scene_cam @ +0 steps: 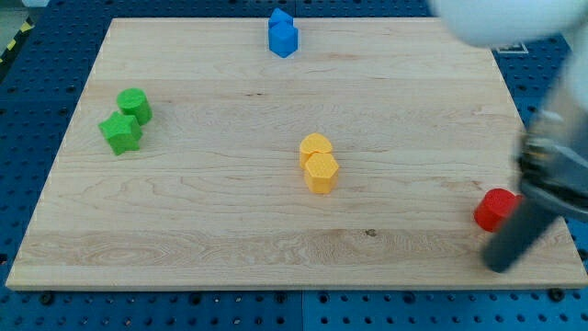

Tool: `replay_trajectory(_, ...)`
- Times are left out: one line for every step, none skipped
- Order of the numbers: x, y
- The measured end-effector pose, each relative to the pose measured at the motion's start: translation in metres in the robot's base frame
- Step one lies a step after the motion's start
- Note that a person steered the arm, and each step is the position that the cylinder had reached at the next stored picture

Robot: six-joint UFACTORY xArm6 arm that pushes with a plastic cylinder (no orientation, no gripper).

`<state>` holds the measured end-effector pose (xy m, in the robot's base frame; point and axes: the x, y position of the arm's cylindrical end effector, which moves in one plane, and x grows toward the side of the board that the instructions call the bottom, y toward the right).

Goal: Nudge the red star along with red circle a bit left

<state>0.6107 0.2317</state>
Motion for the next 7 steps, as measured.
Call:
replay_trajectory(0.007, 0.027)
replay_trajectory(0.006, 0.033)
replay_trajectory(0.002, 0.112)
replay_trajectory(-0.008, 0.113)
replay_trajectory(-0.047, 0.108)
replay_trajectory(-0.050, 0.107)
replay_trajectory(-0.047, 0.103)
